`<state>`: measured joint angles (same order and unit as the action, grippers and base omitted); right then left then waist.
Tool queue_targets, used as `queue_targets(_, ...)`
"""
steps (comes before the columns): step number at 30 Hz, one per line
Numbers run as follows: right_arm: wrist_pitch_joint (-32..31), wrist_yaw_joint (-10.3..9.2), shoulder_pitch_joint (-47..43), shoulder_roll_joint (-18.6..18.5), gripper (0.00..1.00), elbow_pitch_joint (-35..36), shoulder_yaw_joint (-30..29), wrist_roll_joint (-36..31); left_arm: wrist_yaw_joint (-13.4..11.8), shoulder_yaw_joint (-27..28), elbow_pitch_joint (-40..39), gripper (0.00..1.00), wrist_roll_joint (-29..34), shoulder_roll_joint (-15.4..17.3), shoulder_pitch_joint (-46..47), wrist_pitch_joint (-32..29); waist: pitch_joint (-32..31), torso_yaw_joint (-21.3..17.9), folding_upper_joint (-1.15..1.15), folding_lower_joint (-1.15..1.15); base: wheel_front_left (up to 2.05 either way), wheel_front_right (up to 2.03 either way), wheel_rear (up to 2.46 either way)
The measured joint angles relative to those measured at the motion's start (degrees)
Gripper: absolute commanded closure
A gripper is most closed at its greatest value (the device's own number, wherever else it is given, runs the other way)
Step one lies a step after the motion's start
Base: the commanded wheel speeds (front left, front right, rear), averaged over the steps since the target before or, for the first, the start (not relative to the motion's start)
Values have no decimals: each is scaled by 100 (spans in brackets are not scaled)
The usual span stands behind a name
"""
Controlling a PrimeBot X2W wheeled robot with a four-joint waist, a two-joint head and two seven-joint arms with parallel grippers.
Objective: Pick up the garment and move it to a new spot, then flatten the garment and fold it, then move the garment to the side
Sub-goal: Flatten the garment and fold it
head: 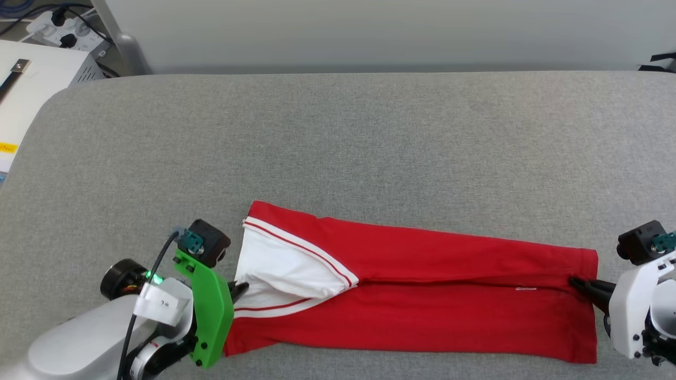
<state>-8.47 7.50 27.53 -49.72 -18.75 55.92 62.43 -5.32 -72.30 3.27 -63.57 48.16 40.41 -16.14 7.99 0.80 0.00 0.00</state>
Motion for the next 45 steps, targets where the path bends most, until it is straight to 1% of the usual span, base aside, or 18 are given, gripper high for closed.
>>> queue_targets(4,-11,0,-242,52,100,-46,-74,152,-3,-12,66,100,-104,-52,-250,51,60,18,0,0,0,0,0)
queue_targets(9,-26,-1,-426,196,100,-182,-96,180,12,-31,431,100,-224,-289,-392,126,165,46,0,0,0,0,0)
queue_targets(10,-7,-1,-431,222,62,-187,-115,202,11,-34,532,86,-205,-335,-398,176,174,48,0,0,0,0,0)
queue_targets(11,25,-1,-442,245,0,-190,-148,242,10,-33,597,25,-202,-366,-399,223,170,49,0,0,0,0,0)
queue_targets(12,87,-1,-464,263,0,-187,-183,265,1,-20,657,0,-177,-399,-402,331,155,50,0,0,0,0,0)
queue_targets(14,216,0,-514,280,0,-123,-245,287,-35,52,714,0,-178,-438,-438,544,97,52,0,0,0,0,0)
queue_targets(15,279,0,-542,280,0,-58,-275,308,-92,89,714,0,-175,-442,-480,677,57,52,0,0,0,0,0)
queue_targets(18,432,-1,-654,177,0,212,-428,415,-314,203,668,0,57,-439,-583,1167,-67,62,0,0,0,0,0)
queue_targets(20,479,-1,-743,38,0,446,-575,532,-494,291,564,0,141,-425,-641,1500,-160,75,0,0,0,0,0)
queue_targets(23,483,-1,-843,-230,0,746,-822,730,-868,426,432,0,365,-376,-730,1953,-279,96,0,0,0,0,0)
queue_targets(27,328,0,-942,-631,0,889,-1137,922,-1385,732,270,0,501,-343,-877,2664,-359,139,0,0,0,0,0)
queue_targets(30,-11,-1,-1032,-823,0,907,-1256,1174,-1737,946,186,0,615,-346,-1032,2944,-349,165,0,0,0,0,0)
queue_targets(33,-400,0,-1102,-904,0,814,-1349,1501,-2000,1177,125,0,866,-393,-1190,3047,-304,182,0,0,0,0,0)
queue_targets(36,-782,-1,-1107,-904,0,694,-1340,1680,-2216,1428,67,0,1273,-525,-1351,3077,-232,208,0,0,0,0,0)
queue_targets(37,-907,-1,-1107,-887,0,635,-1330,1722,-2312,1599,11,0,1459,-597,-1412,3078,-204,223,0,0,0,0,0)
queue_targets(40,-1106,-1,-1106,-781,0,457,-1284,1751,-2475,2051,-143,0,1992,-804,-1582,3081,-141,295,0,0,0,0,0)
queue_targets(44,-1150,-1,-1103,-478,0,213,-1265,1800,-2585,2658,-297,0,2658,-1112,-1997,3081,-39,397,0,0,0,0,0)
queue_targets(45,-1155,0,-1099,-278,0,55,-1241,1803,-2593,3080,-390,0,3107,-1379,-2311,3081,43,468,0,0,0,0,0)
